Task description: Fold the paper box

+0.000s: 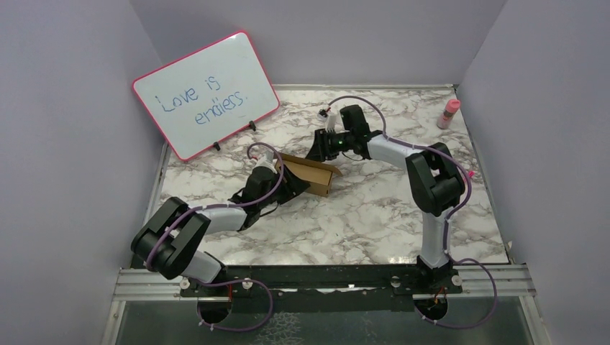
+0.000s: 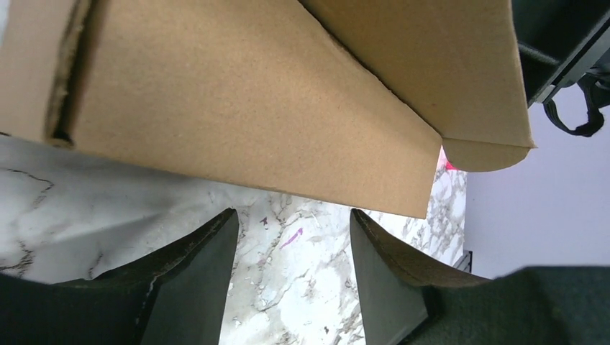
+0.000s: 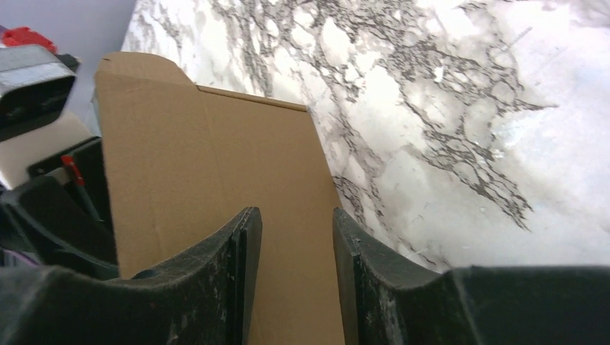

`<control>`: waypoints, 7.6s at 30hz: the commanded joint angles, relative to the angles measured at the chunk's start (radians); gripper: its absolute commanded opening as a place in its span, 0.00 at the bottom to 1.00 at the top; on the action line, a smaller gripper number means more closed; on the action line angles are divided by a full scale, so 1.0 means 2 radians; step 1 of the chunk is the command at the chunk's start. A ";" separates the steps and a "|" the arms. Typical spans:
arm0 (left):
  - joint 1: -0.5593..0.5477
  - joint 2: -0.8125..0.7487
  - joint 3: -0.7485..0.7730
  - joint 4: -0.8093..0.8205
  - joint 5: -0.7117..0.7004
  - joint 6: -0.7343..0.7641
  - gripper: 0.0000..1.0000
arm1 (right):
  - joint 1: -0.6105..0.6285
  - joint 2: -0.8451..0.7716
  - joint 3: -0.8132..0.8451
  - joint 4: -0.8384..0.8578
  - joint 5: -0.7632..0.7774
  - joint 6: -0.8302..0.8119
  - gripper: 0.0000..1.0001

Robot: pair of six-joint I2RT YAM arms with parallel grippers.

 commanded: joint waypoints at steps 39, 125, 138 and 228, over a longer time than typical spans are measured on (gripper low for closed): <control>0.152 -0.078 0.316 -0.521 0.092 0.575 0.83 | 0.012 -0.337 -0.155 -0.157 0.242 -0.109 0.54; 0.135 0.018 0.370 -0.558 0.083 0.482 0.13 | 0.086 -0.284 -0.128 -0.145 0.360 -0.036 0.01; 0.107 -0.018 0.323 -0.526 0.022 0.399 0.12 | 0.096 -0.283 -0.141 -0.121 0.403 0.028 0.01; -0.032 -0.196 0.074 -0.293 -0.168 0.227 0.48 | 0.160 -0.358 -0.312 0.030 0.565 0.095 0.36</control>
